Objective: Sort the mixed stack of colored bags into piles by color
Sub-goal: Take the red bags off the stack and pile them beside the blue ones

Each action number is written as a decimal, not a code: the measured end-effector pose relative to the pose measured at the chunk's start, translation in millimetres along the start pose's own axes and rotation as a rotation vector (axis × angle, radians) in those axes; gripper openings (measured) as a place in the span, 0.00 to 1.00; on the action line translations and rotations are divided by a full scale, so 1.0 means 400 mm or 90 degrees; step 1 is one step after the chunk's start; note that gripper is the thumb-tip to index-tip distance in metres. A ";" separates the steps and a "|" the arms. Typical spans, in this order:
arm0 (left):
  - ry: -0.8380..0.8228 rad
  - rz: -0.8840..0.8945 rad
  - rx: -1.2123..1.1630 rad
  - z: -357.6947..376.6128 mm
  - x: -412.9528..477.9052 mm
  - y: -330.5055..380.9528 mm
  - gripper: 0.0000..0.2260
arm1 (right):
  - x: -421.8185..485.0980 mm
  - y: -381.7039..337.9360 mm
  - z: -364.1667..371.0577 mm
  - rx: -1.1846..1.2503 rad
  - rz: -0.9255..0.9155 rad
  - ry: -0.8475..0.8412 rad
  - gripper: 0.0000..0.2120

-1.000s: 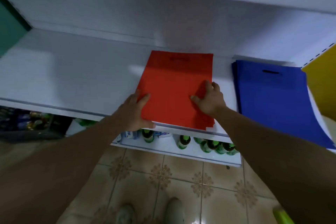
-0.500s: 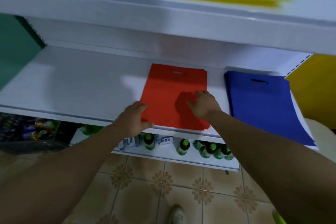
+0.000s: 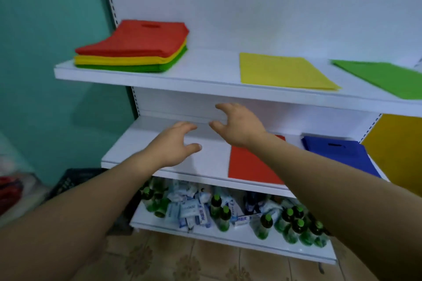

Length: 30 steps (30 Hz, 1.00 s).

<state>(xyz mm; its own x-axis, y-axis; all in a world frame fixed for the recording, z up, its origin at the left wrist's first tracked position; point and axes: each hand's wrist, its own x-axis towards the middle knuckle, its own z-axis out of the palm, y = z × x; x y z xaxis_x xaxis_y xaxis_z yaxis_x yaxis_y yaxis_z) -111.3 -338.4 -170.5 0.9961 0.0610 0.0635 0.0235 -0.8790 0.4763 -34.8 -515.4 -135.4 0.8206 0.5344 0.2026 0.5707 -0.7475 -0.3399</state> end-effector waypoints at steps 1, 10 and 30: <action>0.018 0.005 0.011 -0.045 -0.018 -0.012 0.29 | 0.012 -0.047 -0.023 0.002 -0.013 0.020 0.28; 0.167 0.018 0.108 -0.366 -0.036 -0.093 0.29 | 0.225 -0.341 -0.148 0.008 -0.082 0.077 0.28; 0.236 -0.145 0.111 -0.622 0.372 -0.435 0.27 | 0.895 -0.306 -0.005 -0.006 0.113 0.042 0.39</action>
<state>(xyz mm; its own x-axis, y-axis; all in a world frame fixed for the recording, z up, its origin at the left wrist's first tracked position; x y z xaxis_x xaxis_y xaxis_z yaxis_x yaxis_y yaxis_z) 11.7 -58.5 -25.6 0.8670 0.3993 0.2980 0.2842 -0.8876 0.3624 188.9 -233.4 -19.3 0.9086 0.3664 0.2004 0.4164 -0.8315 -0.3677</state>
